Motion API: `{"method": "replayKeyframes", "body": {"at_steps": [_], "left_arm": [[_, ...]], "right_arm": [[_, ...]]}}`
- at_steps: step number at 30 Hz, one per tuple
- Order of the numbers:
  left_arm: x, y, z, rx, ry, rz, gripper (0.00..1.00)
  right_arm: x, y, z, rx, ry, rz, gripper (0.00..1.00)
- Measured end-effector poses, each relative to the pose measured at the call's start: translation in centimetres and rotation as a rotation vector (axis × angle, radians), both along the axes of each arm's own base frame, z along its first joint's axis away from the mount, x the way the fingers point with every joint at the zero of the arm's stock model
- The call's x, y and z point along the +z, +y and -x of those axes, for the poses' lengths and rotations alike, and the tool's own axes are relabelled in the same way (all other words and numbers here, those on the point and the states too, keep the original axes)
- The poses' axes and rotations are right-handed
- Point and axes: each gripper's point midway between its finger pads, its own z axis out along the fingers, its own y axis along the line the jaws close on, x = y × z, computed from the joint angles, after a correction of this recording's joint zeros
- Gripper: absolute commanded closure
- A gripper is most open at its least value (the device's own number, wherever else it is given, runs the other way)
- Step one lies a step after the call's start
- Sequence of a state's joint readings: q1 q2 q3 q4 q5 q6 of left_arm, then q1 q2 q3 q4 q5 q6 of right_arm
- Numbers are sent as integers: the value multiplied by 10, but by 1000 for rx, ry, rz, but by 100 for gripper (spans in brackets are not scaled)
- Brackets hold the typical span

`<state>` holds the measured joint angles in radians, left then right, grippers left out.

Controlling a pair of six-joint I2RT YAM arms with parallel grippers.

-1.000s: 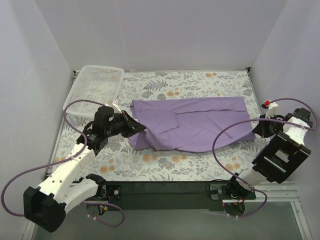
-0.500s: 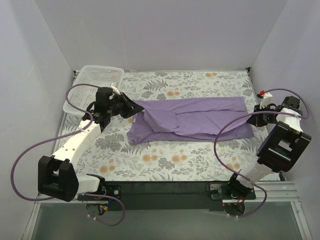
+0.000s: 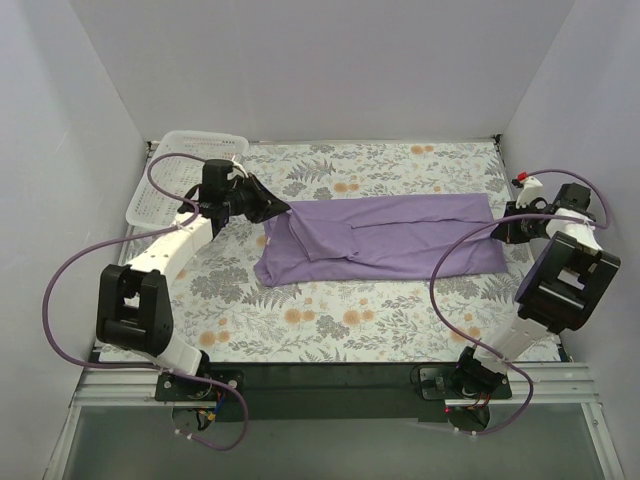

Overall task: Fold and stack the t-shirts
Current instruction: Fold the tshirt

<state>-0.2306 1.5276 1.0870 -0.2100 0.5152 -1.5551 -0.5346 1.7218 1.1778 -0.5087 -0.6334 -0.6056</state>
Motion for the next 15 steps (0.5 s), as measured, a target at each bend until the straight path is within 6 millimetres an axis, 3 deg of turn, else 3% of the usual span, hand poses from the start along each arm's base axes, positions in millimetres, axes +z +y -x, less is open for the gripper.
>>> {"method": "replayKeyframes", "body": {"at_steps": [8,15], "left_arm": [[7,-5,-14,-29,-27,3,100],[1,-6,-24,-41,-25,-12,100]], "right_arm": [[-7,0,-5,-17,18,0,99],[-14,-6,-7,-51,42,15,99]]}}
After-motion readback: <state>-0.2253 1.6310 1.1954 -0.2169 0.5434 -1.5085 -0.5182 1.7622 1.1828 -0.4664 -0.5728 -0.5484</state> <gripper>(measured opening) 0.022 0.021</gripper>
